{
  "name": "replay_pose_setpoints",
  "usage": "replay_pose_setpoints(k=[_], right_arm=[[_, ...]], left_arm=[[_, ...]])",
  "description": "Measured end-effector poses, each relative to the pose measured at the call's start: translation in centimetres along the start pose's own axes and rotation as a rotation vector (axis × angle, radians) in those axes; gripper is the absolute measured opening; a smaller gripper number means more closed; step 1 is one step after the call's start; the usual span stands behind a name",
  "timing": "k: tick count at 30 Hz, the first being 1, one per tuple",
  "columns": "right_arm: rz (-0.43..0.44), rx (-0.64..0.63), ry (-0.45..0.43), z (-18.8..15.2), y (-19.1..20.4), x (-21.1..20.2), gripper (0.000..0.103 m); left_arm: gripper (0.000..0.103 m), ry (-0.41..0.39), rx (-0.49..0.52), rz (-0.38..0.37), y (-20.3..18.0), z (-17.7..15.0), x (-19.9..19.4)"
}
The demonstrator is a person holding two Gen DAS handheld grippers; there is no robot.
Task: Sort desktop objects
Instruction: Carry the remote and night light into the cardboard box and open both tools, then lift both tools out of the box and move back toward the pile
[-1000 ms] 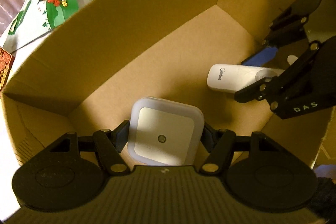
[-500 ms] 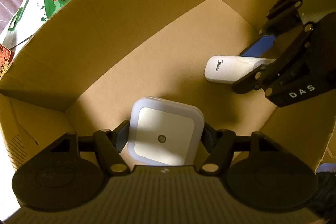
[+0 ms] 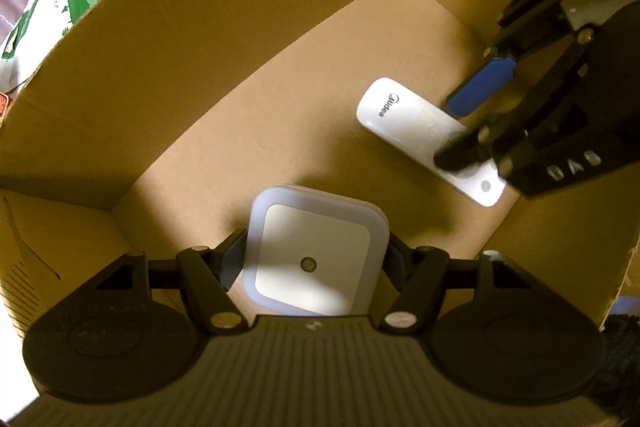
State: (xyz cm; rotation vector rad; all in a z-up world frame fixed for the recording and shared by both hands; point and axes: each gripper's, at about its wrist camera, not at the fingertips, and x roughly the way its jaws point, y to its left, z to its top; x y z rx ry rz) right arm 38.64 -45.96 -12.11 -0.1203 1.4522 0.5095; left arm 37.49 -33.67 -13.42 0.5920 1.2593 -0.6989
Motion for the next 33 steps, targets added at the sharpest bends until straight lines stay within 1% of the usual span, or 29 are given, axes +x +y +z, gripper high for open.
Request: replay_pose_setpoints(k=[1, 2, 4, 7, 9, 16, 19, 21, 26, 33], right_arm=[[-0.012, -0.006, 0.003, 0.0, 0.1, 0.0, 0.067], [-0.023, -0.009, -0.006, -0.1, 0.2, -0.2, 0.087], [-0.024, -0.013, -0.019, -0.1, 0.3, -0.6, 0.087], [-0.031, -0.004, -0.010, -0.3, 0.2, -1.0, 0.087], [-0.037, 0.008, -0.001, -0.4, 0.0, -0.9, 0.087], [-0.049, 0.016, -0.001, -1.3, 0.4, -1.7, 0.087], [-0.054, 0.012, -0.006, -1.9, 0.6, -2.3, 0.087], [-0.059, 0.013, -0.010, -2.1, 0.8, -2.5, 0.087], [-0.078, 0.033, -0.045, -2.6, 1.5, -2.6, 0.087], [-0.098, 0.076, -0.110, -3.0, 2.1, -4.0, 0.087]], left_arm=[[0.080, 0.000, -0.001, 0.004, -0.1, 0.0, -0.1], [0.081, -0.002, 0.001, 0.006, -0.2, 0.0, -0.2], [0.086, 0.003, 0.003, 0.009, -0.3, -0.1, -0.2], [0.086, 0.009, -0.002, 0.016, -0.3, -0.2, -0.3], [0.089, 0.006, -0.009, 0.023, -0.1, -0.3, -0.6], [0.089, -0.005, -0.021, 0.037, 0.3, -1.2, -1.1], [0.089, -0.017, -0.018, 0.038, -0.2, -1.3, -1.3], [0.090, -0.023, -0.027, 0.053, -0.2, -1.6, -1.8], [0.090, -0.058, -0.058, 0.071, 0.0, -1.8, -3.1], [0.093, -0.141, -0.096, 0.088, 0.1, -2.3, -6.5]])
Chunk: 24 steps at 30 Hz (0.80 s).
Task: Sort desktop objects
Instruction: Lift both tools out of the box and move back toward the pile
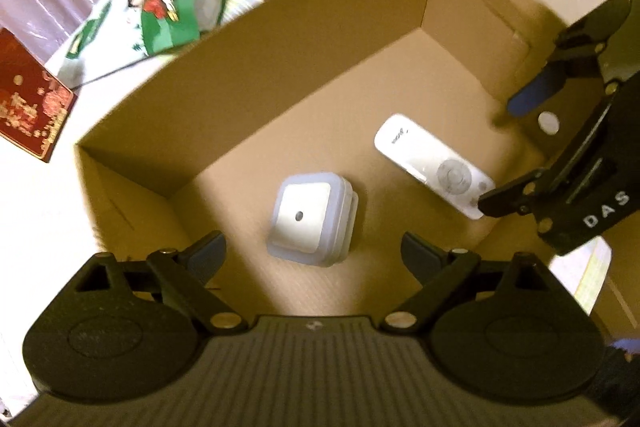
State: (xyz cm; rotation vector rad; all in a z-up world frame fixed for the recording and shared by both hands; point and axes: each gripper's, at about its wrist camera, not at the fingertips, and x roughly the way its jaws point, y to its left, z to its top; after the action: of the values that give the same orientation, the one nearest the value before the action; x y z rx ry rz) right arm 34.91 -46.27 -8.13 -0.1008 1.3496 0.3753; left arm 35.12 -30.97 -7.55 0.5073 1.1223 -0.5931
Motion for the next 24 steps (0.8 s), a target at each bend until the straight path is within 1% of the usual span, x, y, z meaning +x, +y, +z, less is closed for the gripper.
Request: replay_pose_setpoints(k=[10, 15, 18, 24], right_arm=[[-0.030, 0.040, -0.085, -1.6, 1.9, -2.9, 0.087], [-0.052, 0.070, -0.143, -2.5, 3.2, -4.5, 0.087], [-0.065, 0.095, -0.182, -3.1, 4.1, -5.6, 0.087], [-0.073, 0.149, -0.262, -4.4, 6.1, -7.7, 0.087]], left_arm=[[0.093, -0.102, 0.022, -0.006, -0.7, -1.7, -4.4], [0.094, -0.152, 0.032, -0.014, -0.8, -3.1, -6.7], [0.096, -0.183, 0.041, -0.017, -0.7, -4.1, -8.1], [0.097, -0.233, 0.053, -0.014, 0.0, -6.1, -10.5]])
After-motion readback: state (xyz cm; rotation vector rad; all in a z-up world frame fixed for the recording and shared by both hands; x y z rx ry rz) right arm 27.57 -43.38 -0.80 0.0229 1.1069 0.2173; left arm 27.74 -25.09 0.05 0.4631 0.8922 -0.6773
